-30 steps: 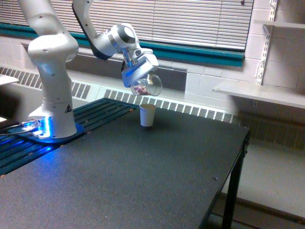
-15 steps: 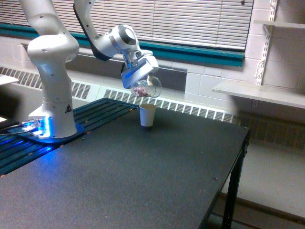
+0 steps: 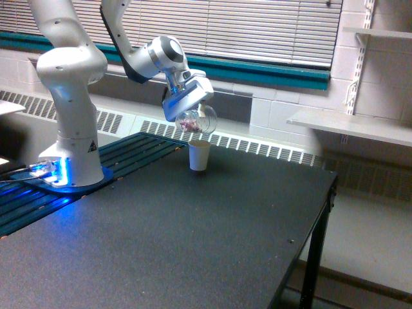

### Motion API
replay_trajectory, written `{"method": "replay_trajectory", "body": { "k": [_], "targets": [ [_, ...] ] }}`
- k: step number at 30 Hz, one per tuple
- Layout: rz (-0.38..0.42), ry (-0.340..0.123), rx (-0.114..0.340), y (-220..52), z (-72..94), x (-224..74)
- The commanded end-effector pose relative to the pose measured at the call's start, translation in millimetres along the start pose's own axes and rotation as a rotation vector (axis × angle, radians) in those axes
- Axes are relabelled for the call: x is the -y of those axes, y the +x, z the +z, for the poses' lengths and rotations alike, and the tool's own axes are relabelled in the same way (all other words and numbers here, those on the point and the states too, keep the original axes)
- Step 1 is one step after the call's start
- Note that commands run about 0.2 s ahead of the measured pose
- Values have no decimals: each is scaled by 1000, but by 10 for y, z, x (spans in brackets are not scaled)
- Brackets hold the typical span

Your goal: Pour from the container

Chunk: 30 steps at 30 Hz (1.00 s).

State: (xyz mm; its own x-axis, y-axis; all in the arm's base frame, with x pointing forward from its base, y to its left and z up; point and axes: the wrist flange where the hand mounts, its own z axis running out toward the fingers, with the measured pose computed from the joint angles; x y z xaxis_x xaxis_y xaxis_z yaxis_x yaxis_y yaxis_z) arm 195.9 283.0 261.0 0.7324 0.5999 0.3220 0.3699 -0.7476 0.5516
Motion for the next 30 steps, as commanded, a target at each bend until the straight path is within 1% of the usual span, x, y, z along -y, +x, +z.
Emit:
{"method": "replay_trajectory", "body": {
  "k": [1, 14, 30],
  "targets": [
    [4, -15, -7, 47, -10, 3],
    [-18, -34, -1, 36, 3, 29],
    [-36, -58, 15, -5, 74, 21]
  ]
}}
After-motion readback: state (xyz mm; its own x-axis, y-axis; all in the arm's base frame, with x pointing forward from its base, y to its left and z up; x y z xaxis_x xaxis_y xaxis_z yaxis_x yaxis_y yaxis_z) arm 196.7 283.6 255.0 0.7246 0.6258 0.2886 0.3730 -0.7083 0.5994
